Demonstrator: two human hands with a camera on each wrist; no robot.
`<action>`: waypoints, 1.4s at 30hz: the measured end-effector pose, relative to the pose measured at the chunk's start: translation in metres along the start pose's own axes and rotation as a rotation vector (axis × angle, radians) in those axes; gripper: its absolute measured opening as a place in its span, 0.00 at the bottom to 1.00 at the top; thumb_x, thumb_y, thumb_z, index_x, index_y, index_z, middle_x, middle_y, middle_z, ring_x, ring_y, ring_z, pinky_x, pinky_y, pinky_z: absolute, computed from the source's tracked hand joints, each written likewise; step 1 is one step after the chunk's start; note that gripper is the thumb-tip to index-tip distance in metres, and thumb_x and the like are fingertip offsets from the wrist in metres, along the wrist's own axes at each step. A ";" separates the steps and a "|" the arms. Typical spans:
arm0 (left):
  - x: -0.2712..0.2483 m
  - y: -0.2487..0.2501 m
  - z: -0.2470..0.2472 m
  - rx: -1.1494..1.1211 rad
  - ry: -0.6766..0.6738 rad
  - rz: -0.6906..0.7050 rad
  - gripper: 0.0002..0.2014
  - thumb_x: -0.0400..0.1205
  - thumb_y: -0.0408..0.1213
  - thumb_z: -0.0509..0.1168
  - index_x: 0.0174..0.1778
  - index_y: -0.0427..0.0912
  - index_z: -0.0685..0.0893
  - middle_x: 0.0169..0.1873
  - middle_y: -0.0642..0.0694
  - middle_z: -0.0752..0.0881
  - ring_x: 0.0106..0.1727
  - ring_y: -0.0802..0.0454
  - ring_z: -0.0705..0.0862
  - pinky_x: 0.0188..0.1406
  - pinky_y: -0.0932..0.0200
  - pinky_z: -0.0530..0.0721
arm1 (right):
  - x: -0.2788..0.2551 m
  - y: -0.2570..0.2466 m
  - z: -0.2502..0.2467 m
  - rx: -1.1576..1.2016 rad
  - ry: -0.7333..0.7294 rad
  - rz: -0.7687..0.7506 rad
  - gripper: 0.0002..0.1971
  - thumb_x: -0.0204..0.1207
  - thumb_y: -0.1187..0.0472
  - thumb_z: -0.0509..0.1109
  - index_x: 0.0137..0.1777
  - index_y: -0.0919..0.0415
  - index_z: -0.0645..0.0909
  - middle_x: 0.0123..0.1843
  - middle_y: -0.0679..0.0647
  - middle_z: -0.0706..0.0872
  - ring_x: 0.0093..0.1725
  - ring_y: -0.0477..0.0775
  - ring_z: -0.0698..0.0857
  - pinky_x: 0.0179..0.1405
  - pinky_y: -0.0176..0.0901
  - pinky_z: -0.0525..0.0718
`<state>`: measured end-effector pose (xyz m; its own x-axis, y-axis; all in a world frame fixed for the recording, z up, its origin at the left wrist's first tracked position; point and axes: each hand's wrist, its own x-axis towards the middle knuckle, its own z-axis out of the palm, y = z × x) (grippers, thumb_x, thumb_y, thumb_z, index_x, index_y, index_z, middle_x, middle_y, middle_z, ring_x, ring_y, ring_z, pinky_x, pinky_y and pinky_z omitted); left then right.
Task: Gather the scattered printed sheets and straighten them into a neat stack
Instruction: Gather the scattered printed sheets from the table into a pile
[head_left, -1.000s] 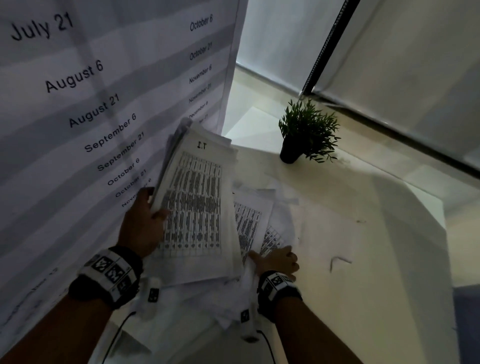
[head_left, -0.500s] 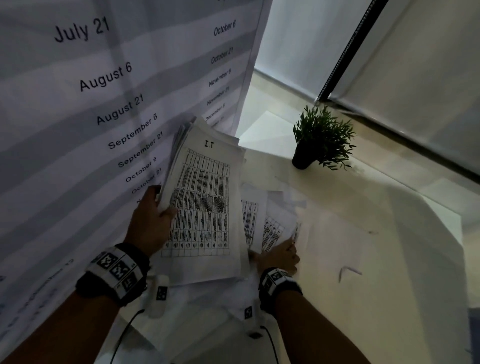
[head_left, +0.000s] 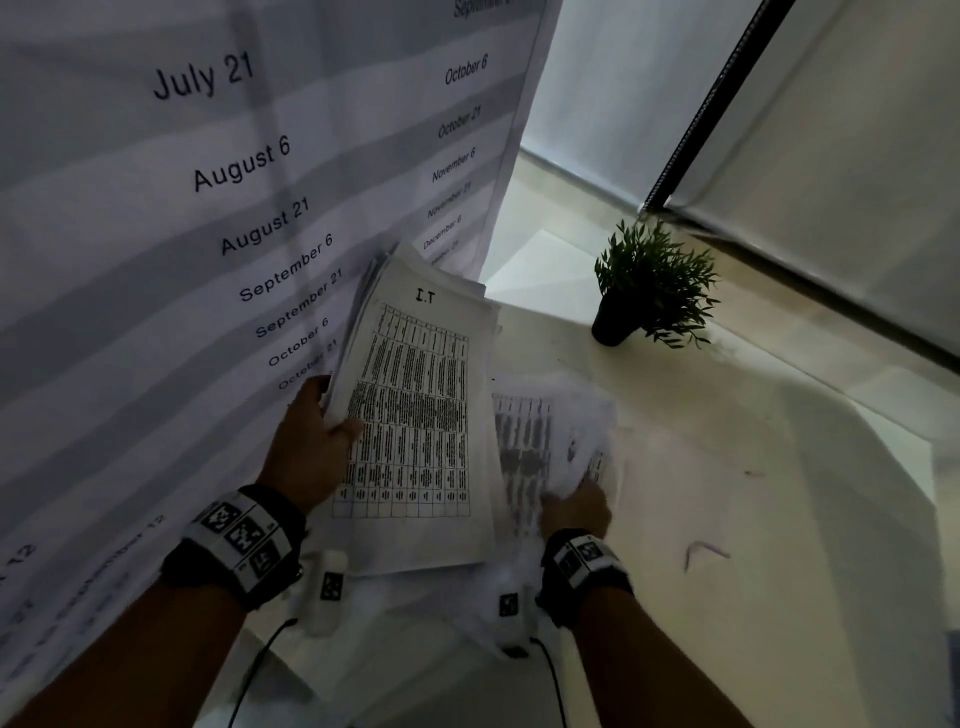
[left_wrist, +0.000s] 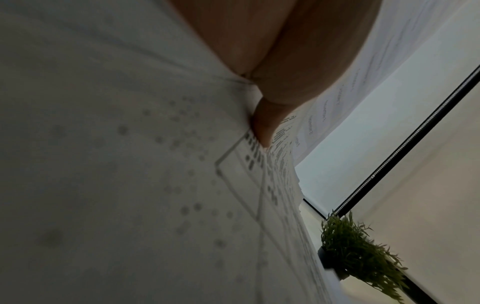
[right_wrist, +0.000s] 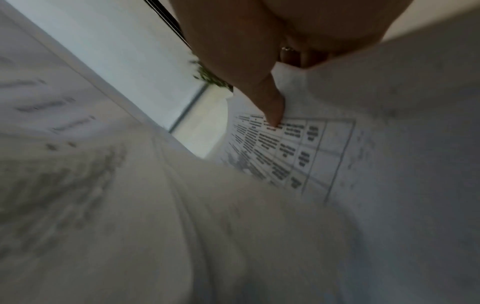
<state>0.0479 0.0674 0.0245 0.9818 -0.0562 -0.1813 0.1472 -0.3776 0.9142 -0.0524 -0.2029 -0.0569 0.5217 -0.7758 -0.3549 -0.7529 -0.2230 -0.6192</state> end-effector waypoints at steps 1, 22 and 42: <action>0.001 -0.005 0.002 -0.009 -0.007 -0.014 0.18 0.82 0.33 0.66 0.67 0.48 0.74 0.53 0.48 0.84 0.50 0.50 0.84 0.48 0.53 0.84 | 0.000 -0.006 -0.016 0.015 0.054 -0.057 0.09 0.75 0.62 0.68 0.51 0.64 0.85 0.53 0.64 0.89 0.49 0.63 0.87 0.49 0.46 0.86; 0.002 -0.095 0.069 0.152 -0.287 -0.295 0.22 0.83 0.35 0.65 0.72 0.34 0.73 0.61 0.40 0.82 0.62 0.40 0.81 0.62 0.52 0.80 | -0.028 -0.129 -0.175 0.318 0.320 -0.648 0.09 0.70 0.64 0.76 0.50 0.58 0.89 0.35 0.51 0.87 0.27 0.34 0.80 0.30 0.21 0.78; -0.012 -0.087 0.078 0.142 -0.159 -0.282 0.28 0.79 0.34 0.70 0.73 0.38 0.68 0.65 0.37 0.81 0.56 0.46 0.80 0.60 0.58 0.77 | 0.022 -0.010 -0.098 0.027 0.101 -0.299 0.08 0.77 0.61 0.69 0.37 0.63 0.81 0.31 0.60 0.81 0.32 0.56 0.78 0.35 0.47 0.74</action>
<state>0.0136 0.0290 -0.0807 0.8722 -0.0701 -0.4841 0.3810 -0.5232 0.7623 -0.0730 -0.2756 0.0101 0.6745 -0.7335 -0.0837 -0.5608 -0.4353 -0.7043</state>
